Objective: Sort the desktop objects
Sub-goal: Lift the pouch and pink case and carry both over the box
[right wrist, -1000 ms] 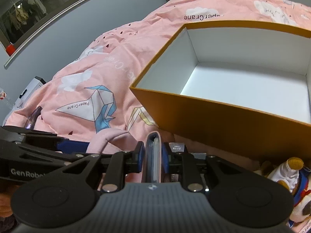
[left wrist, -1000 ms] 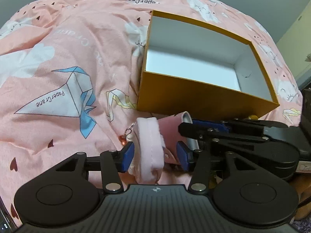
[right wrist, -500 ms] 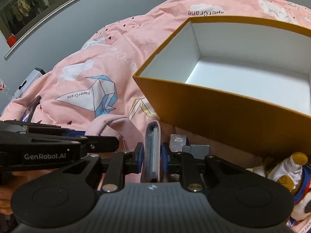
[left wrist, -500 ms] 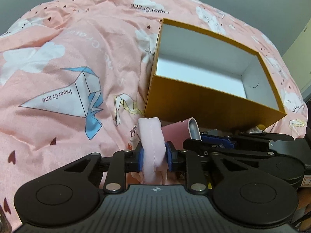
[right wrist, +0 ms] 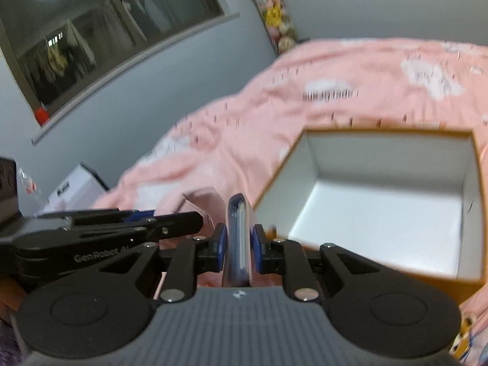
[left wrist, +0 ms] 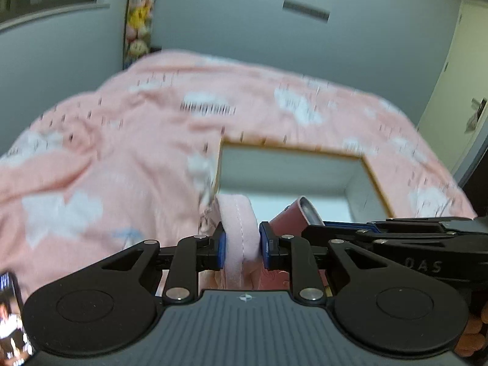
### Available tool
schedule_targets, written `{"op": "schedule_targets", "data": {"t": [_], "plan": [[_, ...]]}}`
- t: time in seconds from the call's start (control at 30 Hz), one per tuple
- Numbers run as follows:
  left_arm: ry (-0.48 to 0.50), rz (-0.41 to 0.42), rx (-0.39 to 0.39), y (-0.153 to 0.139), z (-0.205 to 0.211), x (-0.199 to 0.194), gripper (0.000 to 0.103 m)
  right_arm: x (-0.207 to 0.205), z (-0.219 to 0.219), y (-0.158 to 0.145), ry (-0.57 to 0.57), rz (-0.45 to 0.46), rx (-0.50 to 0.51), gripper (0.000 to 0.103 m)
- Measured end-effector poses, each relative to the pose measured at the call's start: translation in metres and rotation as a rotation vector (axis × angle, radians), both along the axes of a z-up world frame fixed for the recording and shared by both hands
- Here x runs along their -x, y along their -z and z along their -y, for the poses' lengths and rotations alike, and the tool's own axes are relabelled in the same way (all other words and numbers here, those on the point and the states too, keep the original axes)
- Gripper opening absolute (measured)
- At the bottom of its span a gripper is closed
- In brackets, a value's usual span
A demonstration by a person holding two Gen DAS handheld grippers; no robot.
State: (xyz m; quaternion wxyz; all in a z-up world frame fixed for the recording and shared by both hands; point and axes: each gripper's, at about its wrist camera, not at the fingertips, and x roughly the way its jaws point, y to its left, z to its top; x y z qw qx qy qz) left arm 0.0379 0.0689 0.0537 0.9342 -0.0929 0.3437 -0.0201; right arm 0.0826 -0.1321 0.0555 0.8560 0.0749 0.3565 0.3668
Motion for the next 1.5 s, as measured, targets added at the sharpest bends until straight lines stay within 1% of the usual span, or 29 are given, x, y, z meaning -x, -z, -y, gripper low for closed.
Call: {"op": "schedule_targets", "data": {"t": [0.1,0.2,0.27,0.33,0.4,0.5,0.57,0.67,0.77,0.9,1.03,1.17,1.3,1.5], "plan": [[-0.013,0.065,0.011,-0.013,0.005,-0.011,0.025,-0.005,0.008,-0.021,0.062,0.080,-0.024,0.019],[-0.026,0.138,-0.038,-0.023,0.016,-0.020,0.025,-0.012,0.016,-0.032,0.141,0.141,-0.032,0.019],[-0.024,0.166,-0.066,-0.026,0.024,-0.030,0.025,-0.019,0.020,-0.033,0.179,0.145,-0.034,0.019],[-0.003,0.161,-0.060,-0.024,0.029,-0.043,0.025,-0.028,0.023,-0.028,0.215,0.134,-0.029,0.019],[0.027,0.131,-0.049,-0.016,0.033,-0.059,0.025,-0.037,0.022,-0.020,0.247,0.115,-0.008,0.019],[0.086,0.073,-0.081,0.002,0.043,-0.077,0.025,-0.050,0.019,-0.005,0.270,0.083,0.027,0.019],[0.113,0.018,-0.080,0.018,0.045,-0.088,0.025,-0.056,0.015,0.005,0.276,0.063,0.054,0.019],[0.114,-0.054,-0.052,0.039,0.042,-0.103,0.025,-0.063,0.017,0.020,0.273,0.024,0.077,0.019],[0.120,-0.119,-0.020,0.054,0.032,-0.112,0.025,-0.073,0.014,0.035,0.266,-0.031,0.085,0.019],[0.133,-0.178,-0.027,0.067,0.023,-0.121,0.025,-0.084,0.008,0.051,0.249,-0.101,0.093,0.019],[0.160,-0.218,-0.060,0.076,0.017,-0.128,0.025,-0.092,0.004,0.064,0.222,-0.176,0.073,0.019],[0.187,-0.240,-0.096,0.084,0.011,-0.130,0.025,-0.099,0.003,0.072,0.203,-0.242,0.038,0.019],[0.212,-0.272,-0.087,0.094,0.003,-0.130,0.025,-0.106,-0.002,0.079,0.201,-0.273,0.037,0.019],[0.255,-0.268,-0.114,0.098,0.004,-0.126,0.025,-0.115,-0.010,0.091,0.209,-0.322,0.020,0.019]]}}
